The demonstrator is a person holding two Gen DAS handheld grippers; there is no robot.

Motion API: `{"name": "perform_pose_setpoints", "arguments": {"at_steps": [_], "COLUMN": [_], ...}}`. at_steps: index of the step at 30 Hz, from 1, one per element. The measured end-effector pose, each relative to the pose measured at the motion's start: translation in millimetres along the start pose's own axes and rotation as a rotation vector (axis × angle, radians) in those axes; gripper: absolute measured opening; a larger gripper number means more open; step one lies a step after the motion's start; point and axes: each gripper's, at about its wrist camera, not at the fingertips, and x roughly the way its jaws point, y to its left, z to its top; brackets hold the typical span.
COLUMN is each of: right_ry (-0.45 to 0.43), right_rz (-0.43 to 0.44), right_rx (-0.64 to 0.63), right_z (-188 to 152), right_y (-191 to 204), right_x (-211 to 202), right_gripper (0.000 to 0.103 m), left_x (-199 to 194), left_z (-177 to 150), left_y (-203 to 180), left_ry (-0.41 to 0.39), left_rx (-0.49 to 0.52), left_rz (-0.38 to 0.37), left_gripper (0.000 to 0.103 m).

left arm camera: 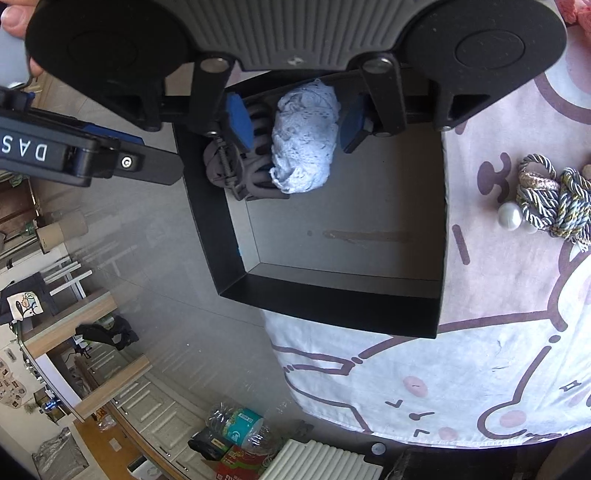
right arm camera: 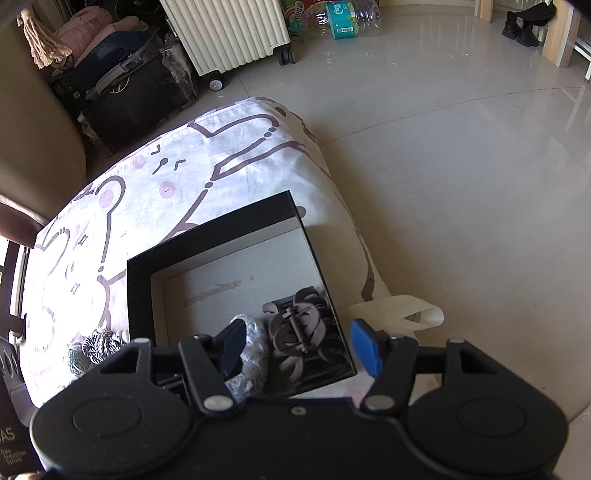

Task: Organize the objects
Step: 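Open the right gripper to drop the coiled toy while the left gripper releases the blue ball into the box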

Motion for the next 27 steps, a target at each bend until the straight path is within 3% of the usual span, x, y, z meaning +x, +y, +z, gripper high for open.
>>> {"name": "perform_pose_setpoints", "arguments": {"at_steps": [8,12,18,27], "right_ry": [0.012,0.009,-0.038,-0.095], "right_rz": [0.002,0.003,-0.044,-0.096], "right_rx": [-0.008,-0.017,-0.100,-0.123], "right_z": [-2,-5,-16,-29], "right_y": [3,7,20,26], "right_x": [3,1,-9,-22], "right_gripper": [0.064,0.064,0.064,0.064], "left_x": [-10,-22,-40,-60], "left_z": [3,4,4,1], "left_y": [4,0,2,6], "left_ry": [-0.013,-0.021,-0.043,-0.054], "left_rx": [0.027,0.116,0.194,0.235], "left_rz": [0.024,0.117,0.181,0.224], "left_gripper": [0.043,0.043,0.043,0.047]}}
